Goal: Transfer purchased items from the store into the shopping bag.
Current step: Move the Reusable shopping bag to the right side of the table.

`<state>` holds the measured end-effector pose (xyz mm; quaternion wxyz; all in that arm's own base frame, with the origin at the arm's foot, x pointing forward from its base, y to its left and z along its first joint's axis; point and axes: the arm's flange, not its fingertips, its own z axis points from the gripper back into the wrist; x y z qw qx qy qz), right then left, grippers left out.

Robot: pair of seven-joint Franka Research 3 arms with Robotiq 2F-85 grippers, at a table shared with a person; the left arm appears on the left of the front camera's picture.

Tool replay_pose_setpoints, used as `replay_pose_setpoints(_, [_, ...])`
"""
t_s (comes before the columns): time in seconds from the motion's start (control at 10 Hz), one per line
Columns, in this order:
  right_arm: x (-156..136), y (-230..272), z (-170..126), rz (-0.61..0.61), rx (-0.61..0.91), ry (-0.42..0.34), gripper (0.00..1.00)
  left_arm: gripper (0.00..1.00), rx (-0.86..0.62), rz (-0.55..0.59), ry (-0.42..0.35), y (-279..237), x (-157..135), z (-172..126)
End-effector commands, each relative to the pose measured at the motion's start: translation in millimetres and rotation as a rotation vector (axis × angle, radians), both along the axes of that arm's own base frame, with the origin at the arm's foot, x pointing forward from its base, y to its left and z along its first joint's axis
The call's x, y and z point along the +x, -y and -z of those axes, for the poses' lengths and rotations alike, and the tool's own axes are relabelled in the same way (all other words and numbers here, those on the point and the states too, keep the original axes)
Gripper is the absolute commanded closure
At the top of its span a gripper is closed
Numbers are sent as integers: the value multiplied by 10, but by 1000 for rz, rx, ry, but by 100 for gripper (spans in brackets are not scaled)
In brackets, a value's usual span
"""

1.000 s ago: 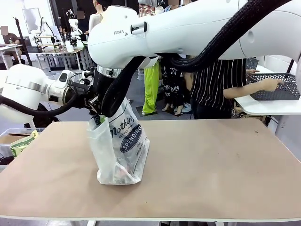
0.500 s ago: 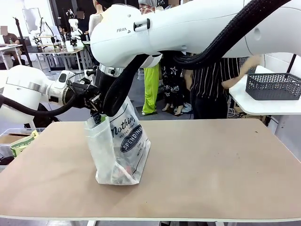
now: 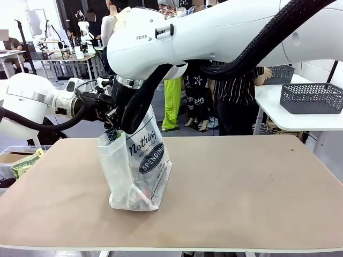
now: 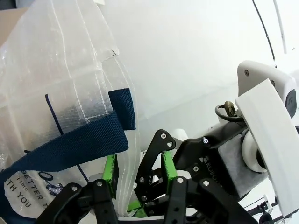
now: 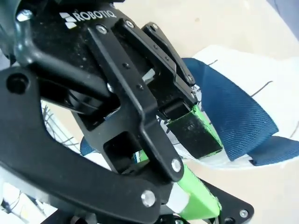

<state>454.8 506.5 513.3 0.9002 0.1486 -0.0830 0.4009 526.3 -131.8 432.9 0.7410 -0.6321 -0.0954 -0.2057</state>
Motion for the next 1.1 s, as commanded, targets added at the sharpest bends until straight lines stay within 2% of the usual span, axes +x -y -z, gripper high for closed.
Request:
replay_pose_setpoints(0.0, [12,53,101,-23,28,21,100,51,-40,72,6,152,2,-47])
replay_pose_setpoints(0.2, [55,-18,99,-32,19,16,100,51,-2,110,18,289,50,-62])
replay_pose_setpoints(0.3, [57,-44,99,14,10,26,100,51,26,111,14,371,62,-60])
replay_pose_setpoints(0.5, [-6,-4,77,53,10,49,100,51,72,69,3,415,83,-32])
replay_pose_setpoints(0.8, [-24,-38,32,39,10,65,100,51,147,69,19,553,104,-36])
replay_pose_setpoints(1.0, [-126,-38,-40,48,18,100,100,51,169,66,0,634,98,-19])
